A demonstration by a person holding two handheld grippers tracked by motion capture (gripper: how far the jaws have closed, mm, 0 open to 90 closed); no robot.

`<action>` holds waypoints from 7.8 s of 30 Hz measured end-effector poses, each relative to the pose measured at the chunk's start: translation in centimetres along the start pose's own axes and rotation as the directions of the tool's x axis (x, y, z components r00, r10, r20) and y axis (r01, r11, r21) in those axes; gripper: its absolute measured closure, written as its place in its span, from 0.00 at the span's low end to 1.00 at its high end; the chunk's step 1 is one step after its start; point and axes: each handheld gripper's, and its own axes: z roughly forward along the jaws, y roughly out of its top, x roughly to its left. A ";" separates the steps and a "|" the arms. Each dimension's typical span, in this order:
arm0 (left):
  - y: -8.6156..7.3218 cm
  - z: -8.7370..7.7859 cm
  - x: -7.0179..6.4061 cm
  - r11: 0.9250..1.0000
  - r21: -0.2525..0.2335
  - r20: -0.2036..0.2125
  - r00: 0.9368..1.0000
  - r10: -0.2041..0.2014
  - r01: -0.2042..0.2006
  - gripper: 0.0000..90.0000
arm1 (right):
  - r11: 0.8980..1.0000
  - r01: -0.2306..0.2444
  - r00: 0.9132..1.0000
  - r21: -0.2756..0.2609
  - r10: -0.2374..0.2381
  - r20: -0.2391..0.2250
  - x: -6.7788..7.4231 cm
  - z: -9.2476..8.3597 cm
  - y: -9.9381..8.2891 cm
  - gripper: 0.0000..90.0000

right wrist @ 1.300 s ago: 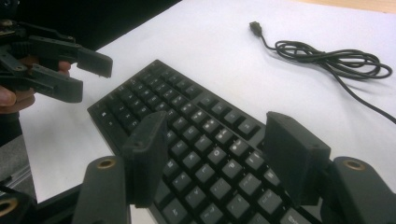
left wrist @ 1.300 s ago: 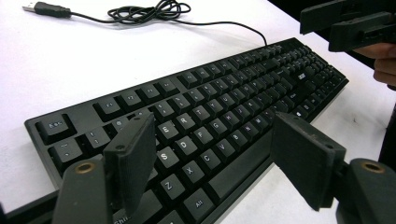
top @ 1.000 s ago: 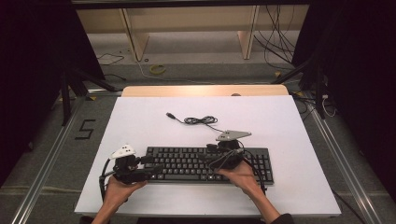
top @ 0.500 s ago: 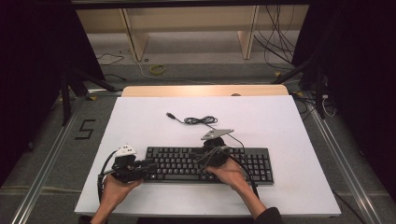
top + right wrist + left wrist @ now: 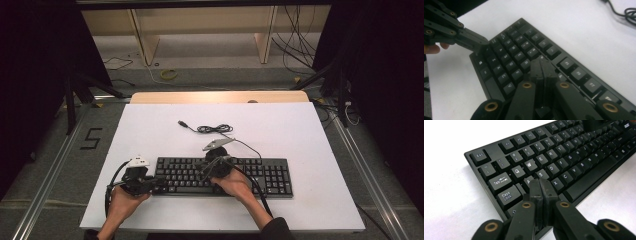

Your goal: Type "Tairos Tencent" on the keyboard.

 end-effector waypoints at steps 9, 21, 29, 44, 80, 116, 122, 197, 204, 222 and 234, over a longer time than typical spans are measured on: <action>-0.1 0.2 0.2 1.000 0.022 -0.005 1.000 -0.002 0.003 0.99 | 0.999 0.007 1.000 0.039 -0.007 0.001 0.3 1.6 0.2 1.00; -0.2 0.3 0.4 0.999 0.032 -0.007 1.000 -0.003 0.004 0.99 | 0.997 0.025 1.000 0.070 -0.025 0.000 0.9 3.0 0.6 1.00; -0.2 0.4 0.5 0.999 0.039 -0.007 1.000 -0.005 0.005 0.99 | 0.996 0.022 1.000 0.083 -0.023 0.014 0.7 3.4 0.5 1.00; -0.2 0.5 0.6 0.999 0.052 -0.004 1.000 -0.006 0.007 0.99 | 0.995 0.029 0.999 0.090 -0.031 0.013 0.8 3.8 0.5 1.00; 0.5 -0.2 0.3 0.999 -0.044 0.064 0.998 -0.015 0.018 0.80 | 1.000 -0.018 1.000 -0.012 0.018 0.001 0.1 -0.1 0.3 0.92; 1.5 0.9 0.9 0.995 -0.092 0.039 0.999 -0.037 0.040 0.54 | 0.996 -0.047 0.999 -0.074 0.048 0.019 -0.8 -3.5 -1.4 0.44; 1.4 1.2 1.0 0.998 -0.046 0.019 0.999 -0.036 0.037 0.70 | 0.996 -0.044 0.999 -0.078 0.046 0.022 -0.9 -3.7 -1.5 0.42; 3.3 0.6 -0.6 0.989 -0.147 0.098 0.995 -0.009 0.024 0.33 | 0.999 -0.039 0.998 -0.002 0.039 0.057 -1.7 -2.7 -1.9 0.90; 3.3 0.6 -0.7 0.987 -0.157 0.103 0.995 -0.004 0.020 0.30 | 0.999 -0.024 0.997 0.027 0.022 0.067 -1.5 -1.8 -2.0 1.00; 3.3 0.7 -0.8 0.986 -0.165 0.108 0.994 0.000 0.018 0.28 | 0.998 -0.028 0.997 0.057 0.024 0.078 -1.6 -0.5 -2.2 1.00; 3.3 0.8 -0.7 0.987 -0.157 0.110 0.994 0.000 0.018 0.28 | 0.997 -0.016 0.995 0.076 0.009 0.098 -1.6 0.0 -2.5 1.00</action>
